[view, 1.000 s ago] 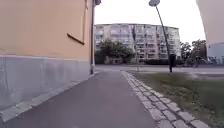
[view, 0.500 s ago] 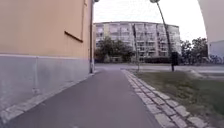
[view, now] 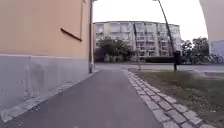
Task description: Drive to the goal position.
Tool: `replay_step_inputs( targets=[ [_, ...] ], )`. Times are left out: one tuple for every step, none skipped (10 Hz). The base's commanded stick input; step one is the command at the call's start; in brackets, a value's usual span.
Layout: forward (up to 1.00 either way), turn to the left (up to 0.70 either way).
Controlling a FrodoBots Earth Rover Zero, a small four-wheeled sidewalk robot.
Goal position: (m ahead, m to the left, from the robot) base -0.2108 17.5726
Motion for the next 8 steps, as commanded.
replay_step_inputs(
  targets=[
    [0.45,0.0],
    [0.45,0.0],
    [0.45,0.0],
    [0.45,0.0],
    [0.45,0.0],
    [0.45,0.0],
    [0.45,0.0],
    [0.45,0.0]
  ],
)
